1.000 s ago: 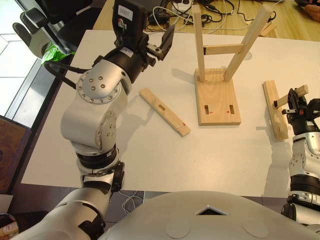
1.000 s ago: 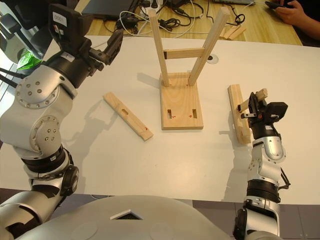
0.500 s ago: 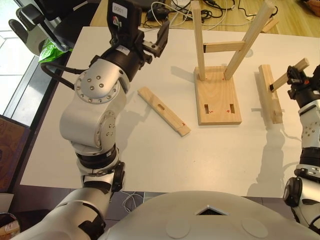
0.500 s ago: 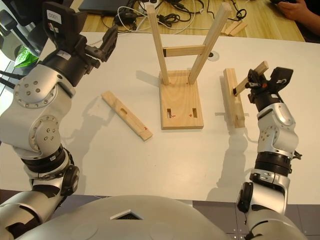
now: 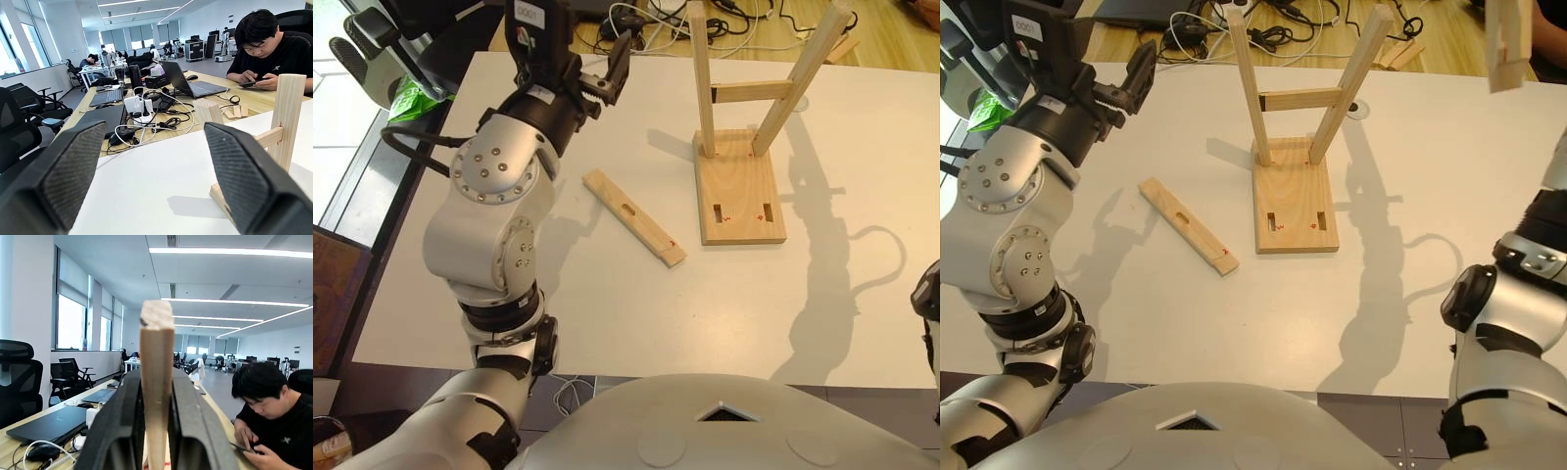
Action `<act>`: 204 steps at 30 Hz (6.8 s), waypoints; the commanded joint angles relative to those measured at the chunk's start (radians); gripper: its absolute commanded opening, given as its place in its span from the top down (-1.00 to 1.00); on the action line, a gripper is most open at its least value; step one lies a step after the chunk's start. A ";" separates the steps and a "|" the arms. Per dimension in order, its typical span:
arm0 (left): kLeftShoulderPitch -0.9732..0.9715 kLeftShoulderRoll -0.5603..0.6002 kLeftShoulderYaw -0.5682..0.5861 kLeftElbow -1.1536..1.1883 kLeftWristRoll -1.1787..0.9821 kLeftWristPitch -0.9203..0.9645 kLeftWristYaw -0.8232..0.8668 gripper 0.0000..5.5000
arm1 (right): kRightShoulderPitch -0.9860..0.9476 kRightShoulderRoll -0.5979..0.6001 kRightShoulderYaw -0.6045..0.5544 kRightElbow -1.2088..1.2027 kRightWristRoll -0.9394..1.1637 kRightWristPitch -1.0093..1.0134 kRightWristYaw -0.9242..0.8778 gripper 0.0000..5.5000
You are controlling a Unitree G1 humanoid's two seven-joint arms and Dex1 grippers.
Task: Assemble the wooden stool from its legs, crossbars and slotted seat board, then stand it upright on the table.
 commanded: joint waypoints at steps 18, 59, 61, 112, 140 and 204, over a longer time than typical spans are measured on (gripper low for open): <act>-0.145 0.061 0.018 0.104 -0.038 0.002 -0.125 -0.34 | 0.934 0.391 0.070 0.690 -0.205 -0.508 -0.076 0.86; -0.341 -0.174 0.419 0.317 -0.853 0.184 -0.101 -0.34 | 0.236 0.363 0.012 -0.481 0.888 0.196 -0.099 0.86; -0.327 -0.161 0.406 0.316 -0.904 0.190 -0.082 -0.34 | 0.261 0.389 0.030 -0.498 0.934 0.209 -0.104 0.86; -0.088 0.093 0.083 0.213 -1.617 -0.284 0.201 0.25 | 0.431 0.455 0.188 -0.595 1.291 0.220 -0.167 0.29; -0.029 0.093 -0.193 0.354 -0.460 -0.699 -0.400 0.25 | 0.686 -0.018 0.330 -0.425 0.483 0.283 0.483 0.28; 0.243 -0.029 -0.108 0.410 -0.281 -0.773 -0.578 0.25 | 0.588 -0.036 0.521 -0.329 -0.125 0.155 0.750 0.28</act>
